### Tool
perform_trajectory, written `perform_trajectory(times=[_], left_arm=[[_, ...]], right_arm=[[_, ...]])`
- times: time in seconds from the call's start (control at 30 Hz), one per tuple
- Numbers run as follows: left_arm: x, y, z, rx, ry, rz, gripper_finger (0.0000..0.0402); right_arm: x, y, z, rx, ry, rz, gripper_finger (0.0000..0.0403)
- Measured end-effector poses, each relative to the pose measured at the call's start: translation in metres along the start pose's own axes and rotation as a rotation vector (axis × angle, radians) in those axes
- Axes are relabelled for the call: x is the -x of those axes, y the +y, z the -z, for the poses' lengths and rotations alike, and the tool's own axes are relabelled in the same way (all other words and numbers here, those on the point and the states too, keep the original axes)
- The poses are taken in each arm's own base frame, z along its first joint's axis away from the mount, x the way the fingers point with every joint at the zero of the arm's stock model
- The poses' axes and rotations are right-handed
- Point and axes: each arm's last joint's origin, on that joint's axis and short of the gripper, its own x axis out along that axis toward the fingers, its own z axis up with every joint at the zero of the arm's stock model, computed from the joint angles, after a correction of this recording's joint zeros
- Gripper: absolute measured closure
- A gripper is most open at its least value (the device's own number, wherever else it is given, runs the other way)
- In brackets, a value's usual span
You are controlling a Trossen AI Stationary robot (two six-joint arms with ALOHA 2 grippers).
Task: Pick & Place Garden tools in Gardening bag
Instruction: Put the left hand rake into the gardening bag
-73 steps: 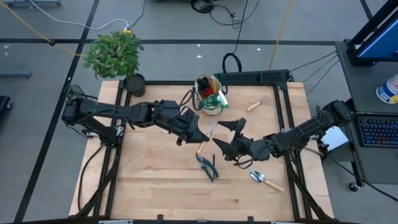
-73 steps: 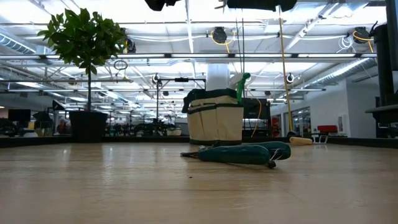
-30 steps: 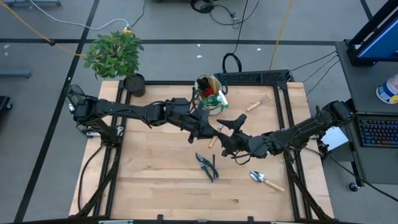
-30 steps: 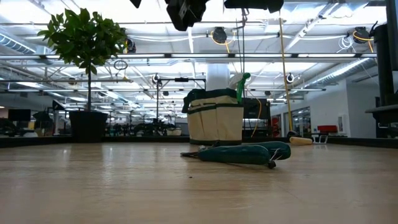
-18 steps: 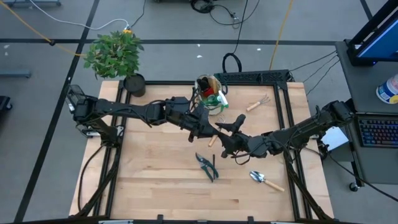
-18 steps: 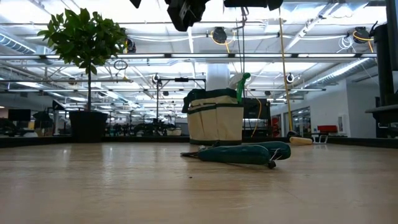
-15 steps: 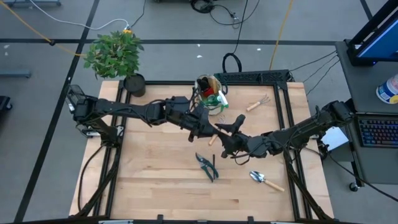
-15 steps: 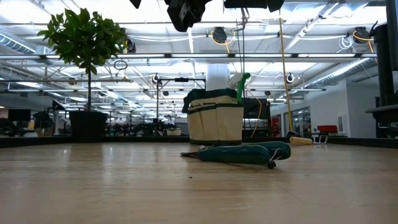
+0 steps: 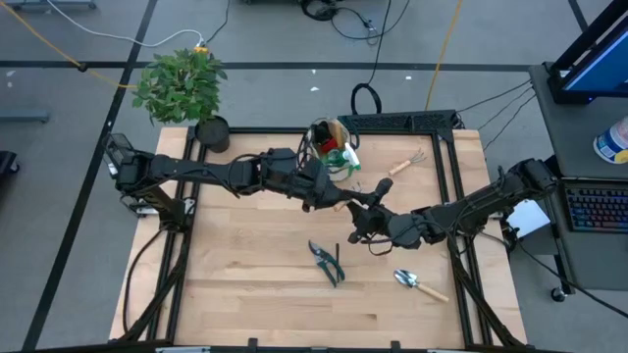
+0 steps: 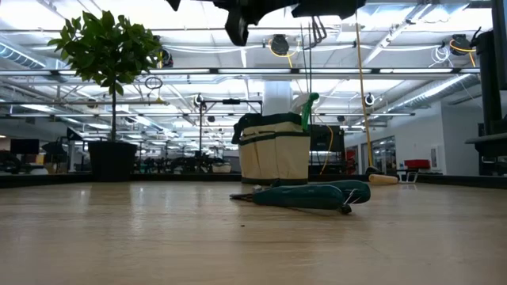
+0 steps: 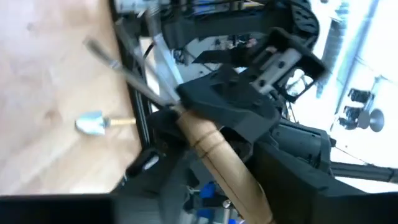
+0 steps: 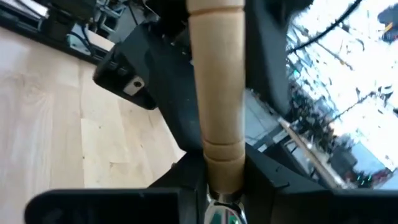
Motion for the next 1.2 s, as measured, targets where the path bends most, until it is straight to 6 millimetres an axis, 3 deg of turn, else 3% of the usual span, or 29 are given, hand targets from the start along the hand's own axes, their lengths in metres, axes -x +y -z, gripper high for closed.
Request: perform_trajectory(times=[0.13,0.3,0.47,0.67,0.93,1.2], left_arm=[[0.003,-0.003,-0.011,-0.101,-0.054,0.035,0.0147],[0.009,0.000,-0.028,-0.185,-0.093,0.006,0.0095],[0.022,0.001,-0.053,-0.301,-0.107,-0.002,0.0074],[0.055,-0.024,-0.066,-0.540,-0.182,0.049,0.0077],[0.083,-0.060,-0.029,-0.863,-0.237,0.112,0.0092],[0.098,-0.072,0.028,-0.992,-0.329,-0.025,0.0080]], right_arm=[[0.000,0.001,0.003,-0.037,0.026,-0.016,0.0347],[-0.003,0.001,0.010,-0.076,0.070,-0.026,0.0348],[-0.007,-0.001,0.014,-0.119,0.094,-0.017,0.0348],[-0.017,-0.011,0.019,-0.159,0.124,0.023,0.0348],[-0.055,-0.049,0.027,-0.323,0.030,-0.057,0.0348],[-0.102,-0.104,0.054,-0.580,-0.095,-0.090,0.0348]])
